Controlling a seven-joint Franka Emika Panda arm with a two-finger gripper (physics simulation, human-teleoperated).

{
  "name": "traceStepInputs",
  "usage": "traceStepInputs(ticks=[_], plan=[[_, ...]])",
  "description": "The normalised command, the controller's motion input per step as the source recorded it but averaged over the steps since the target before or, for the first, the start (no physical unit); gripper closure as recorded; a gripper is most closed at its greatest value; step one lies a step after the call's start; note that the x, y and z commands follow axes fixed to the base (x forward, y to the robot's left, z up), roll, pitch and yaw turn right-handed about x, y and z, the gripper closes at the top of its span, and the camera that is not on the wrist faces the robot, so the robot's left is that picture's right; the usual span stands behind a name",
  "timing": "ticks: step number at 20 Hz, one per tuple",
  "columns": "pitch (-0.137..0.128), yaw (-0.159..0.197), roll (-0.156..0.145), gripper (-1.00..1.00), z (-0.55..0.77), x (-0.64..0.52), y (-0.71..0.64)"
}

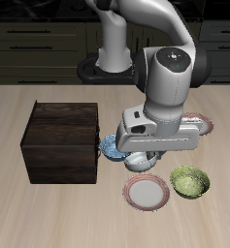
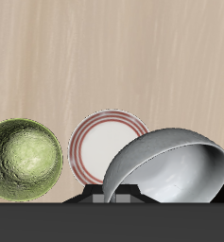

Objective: Place the white bowl on the plate next to the green bowl

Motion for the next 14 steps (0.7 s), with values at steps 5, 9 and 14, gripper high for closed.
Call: traceStepInputs(ticks=[5,9,14], plan=[[0.048,0.005,-0.005,1.0,-0.35,0.01,0.01],[0.03,-0.005,0.003,1.0,-0.22,-0.01,-0.01],[0.014,0.0,-0.009,1.0,-0.23,0.01,0.02]])
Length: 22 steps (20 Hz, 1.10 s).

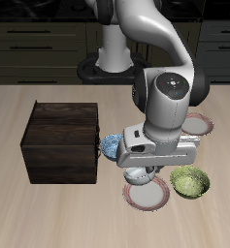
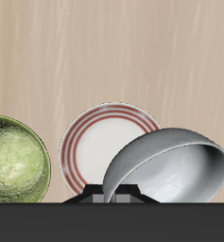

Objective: Place the white bowl on the plate next to the green bowl

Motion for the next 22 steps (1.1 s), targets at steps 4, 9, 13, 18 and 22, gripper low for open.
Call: traceStepInputs(ticks=[4,9,13,18,22], plan=[[0.034,0.018,-0.001,1.0,-0.36,0.02,0.01],[0.038,-0.003,0.004,1.0,-0.22,0.03,0.0],[0.061,0.046,0.001,1.0,-0.36,-0.07,0.14],[0.054,0.056,0.021,1.0,-0.28,-0.07,0.1],[0.074,-0.013,-0.039,-1.0,-0.13,0.0,-0.03]])
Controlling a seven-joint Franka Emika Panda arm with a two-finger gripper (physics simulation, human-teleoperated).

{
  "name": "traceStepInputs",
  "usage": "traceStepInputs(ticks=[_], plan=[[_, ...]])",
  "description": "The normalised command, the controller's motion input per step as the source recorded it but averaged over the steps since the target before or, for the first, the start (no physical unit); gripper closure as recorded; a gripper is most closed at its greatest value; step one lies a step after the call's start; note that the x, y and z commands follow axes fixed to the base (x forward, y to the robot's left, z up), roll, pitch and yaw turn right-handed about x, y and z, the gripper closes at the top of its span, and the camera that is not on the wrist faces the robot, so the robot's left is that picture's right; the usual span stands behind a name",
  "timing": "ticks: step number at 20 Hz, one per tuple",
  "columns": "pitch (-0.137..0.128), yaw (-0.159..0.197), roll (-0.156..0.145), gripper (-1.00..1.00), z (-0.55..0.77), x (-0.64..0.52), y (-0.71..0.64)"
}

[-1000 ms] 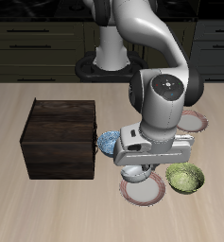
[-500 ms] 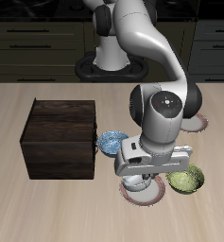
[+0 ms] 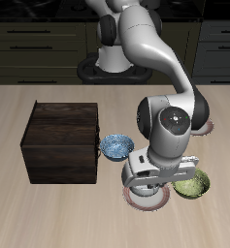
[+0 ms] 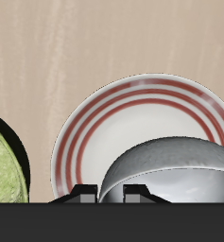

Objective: Place the white bowl on the plate next to the green bowl

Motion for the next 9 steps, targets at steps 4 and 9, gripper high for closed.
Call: traceStepInputs(ticks=[4,9], plan=[[-0.04,-0.003,-0.03,-1.0,0.19,0.02,-0.07],[-0.053,-0.04,0.017,-1.0,0.4,-0.09,0.03]])
